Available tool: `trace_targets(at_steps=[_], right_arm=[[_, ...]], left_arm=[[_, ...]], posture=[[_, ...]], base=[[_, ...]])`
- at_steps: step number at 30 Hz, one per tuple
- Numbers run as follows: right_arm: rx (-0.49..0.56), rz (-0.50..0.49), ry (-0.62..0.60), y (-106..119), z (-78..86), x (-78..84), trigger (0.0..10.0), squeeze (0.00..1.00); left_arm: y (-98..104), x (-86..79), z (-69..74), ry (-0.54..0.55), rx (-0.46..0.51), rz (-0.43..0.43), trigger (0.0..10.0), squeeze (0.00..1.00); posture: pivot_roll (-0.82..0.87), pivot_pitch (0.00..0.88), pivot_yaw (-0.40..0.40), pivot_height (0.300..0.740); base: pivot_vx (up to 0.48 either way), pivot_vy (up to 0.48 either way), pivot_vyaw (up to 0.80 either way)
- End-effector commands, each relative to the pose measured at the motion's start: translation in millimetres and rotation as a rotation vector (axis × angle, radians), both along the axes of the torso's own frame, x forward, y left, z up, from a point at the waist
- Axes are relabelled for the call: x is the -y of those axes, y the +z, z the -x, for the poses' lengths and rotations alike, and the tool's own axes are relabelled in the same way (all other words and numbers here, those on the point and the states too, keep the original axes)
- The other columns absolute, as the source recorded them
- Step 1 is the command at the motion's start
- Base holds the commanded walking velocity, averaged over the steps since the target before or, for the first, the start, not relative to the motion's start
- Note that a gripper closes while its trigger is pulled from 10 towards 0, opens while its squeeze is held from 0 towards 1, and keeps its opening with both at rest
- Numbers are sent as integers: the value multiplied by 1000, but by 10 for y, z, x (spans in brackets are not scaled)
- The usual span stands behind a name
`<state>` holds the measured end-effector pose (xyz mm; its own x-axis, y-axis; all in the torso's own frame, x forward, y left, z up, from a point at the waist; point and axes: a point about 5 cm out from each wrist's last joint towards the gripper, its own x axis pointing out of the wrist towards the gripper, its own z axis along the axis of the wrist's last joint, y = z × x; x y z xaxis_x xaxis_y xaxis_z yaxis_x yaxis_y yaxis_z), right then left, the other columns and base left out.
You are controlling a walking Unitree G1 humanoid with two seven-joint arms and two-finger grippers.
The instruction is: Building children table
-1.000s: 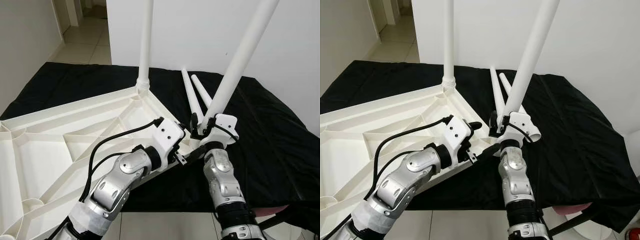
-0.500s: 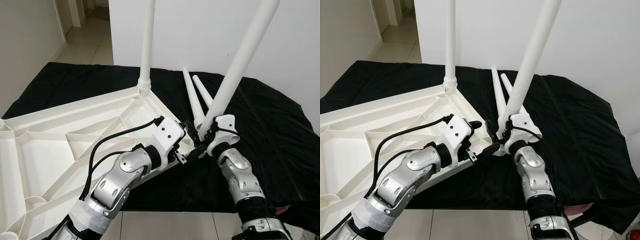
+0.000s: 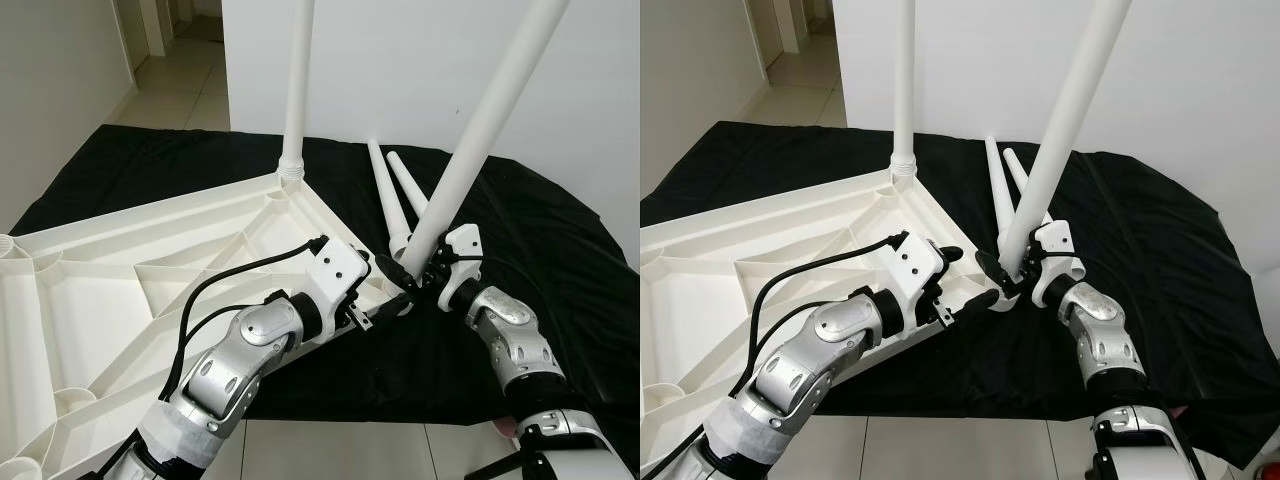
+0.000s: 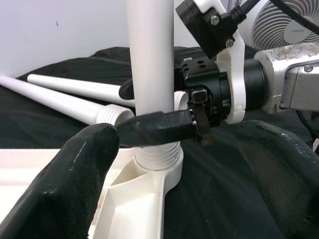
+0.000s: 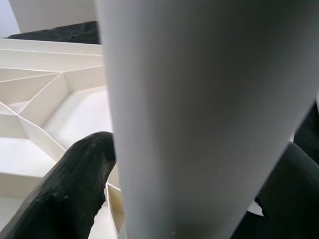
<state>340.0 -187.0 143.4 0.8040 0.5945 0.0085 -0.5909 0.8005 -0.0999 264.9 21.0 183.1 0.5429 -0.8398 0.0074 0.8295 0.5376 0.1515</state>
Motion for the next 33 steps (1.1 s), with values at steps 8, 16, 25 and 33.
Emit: trace_targets(at_steps=[8,16,25,33], right_arm=[[-60,-5,54,-71,-16,56,0,0],[-102,-27,62,-174,21,72,0,0],[-122,-69,15,-263,48,28,10000,0],[-115,-85,-170,-322,47,-46,10000,0]], left_arm=[[-74,31,51,-68,-74,-23,10000,0],[-119,36,48,-53,-89,-34,10000,0],[-307,-22,1,13,-123,-72,10000,0],[-232,-33,-24,40,-108,-37,10000,0]], posture=[[-23,0,-75,740],[-27,0,-77,740],[-33,0,-70,740],[-34,0,-69,740]], base=[[0,0,0],[0,0,0],[0,0,0],[0,0,0]])
